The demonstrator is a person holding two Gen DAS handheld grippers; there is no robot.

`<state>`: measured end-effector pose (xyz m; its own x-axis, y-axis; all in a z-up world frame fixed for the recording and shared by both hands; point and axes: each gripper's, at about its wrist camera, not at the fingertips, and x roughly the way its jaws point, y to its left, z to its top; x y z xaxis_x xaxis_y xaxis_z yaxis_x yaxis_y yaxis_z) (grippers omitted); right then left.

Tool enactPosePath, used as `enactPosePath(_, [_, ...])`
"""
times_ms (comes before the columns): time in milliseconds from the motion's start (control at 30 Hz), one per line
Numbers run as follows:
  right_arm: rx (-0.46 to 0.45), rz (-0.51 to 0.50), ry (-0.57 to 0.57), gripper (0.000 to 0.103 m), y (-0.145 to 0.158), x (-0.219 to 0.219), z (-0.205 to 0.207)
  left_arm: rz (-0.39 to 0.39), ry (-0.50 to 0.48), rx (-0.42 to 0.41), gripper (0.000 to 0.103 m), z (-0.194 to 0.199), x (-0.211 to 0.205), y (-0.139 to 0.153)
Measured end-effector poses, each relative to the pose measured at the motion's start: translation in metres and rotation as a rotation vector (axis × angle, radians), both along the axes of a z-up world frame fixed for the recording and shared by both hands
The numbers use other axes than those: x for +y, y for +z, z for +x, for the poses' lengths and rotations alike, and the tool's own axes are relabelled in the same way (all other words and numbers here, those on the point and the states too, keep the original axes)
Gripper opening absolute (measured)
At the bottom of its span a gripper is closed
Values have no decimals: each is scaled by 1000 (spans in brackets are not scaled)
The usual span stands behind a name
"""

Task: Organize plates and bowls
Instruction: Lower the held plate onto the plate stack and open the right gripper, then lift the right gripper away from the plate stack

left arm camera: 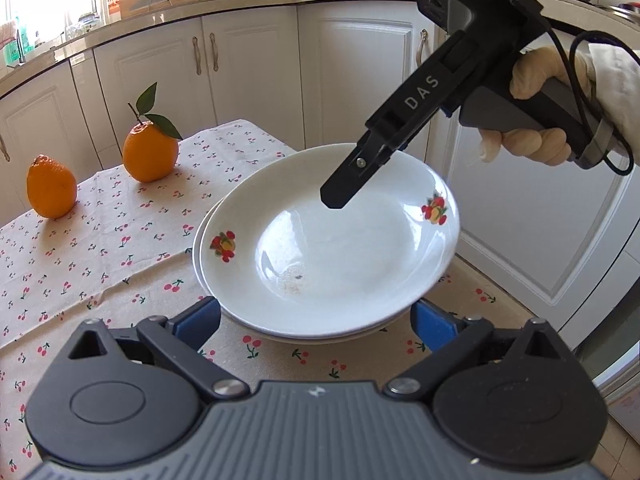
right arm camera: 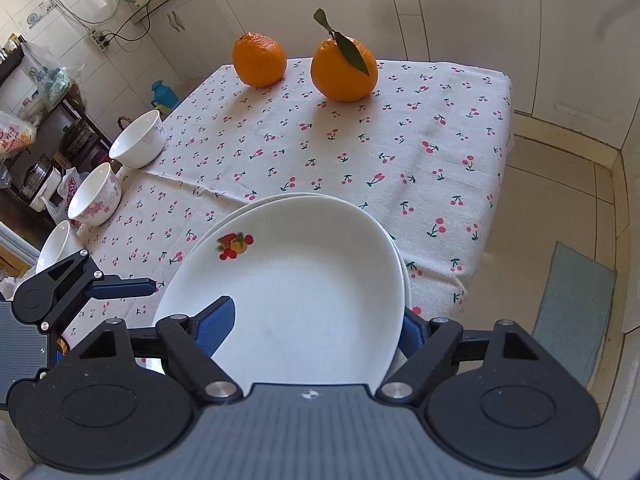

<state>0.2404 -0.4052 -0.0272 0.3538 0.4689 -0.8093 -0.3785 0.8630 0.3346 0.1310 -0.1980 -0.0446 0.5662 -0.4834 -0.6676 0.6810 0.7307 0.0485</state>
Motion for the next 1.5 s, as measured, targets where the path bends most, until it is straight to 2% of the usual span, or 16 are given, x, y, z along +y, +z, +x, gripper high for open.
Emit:
enactPosePath(200, [3,-14,-14,90,2,2,-6,0,1,-6,101,-2,3,0])
enactPosePath(367, [7,-46,-22,101,4,9,-9,2,4,-15,101,-4,9,1])
enactPosePath(733, [2,-125,-42,103,8,17,-22,-23,-4,-41,101,-12,23,8])
enactPosePath(1033, [-197,-218,-48,103,44,60,-55,-78,1,-121,102,-25,48,29])
enactPosePath(1233, [-340,-225,-98,103,62,100,-75,-90,45,-166,102,-30,73,43])
enactPosePath(1500, [-416,-244,-106,103,74,158,-89,-96,132,-180,102,-38,125,55])
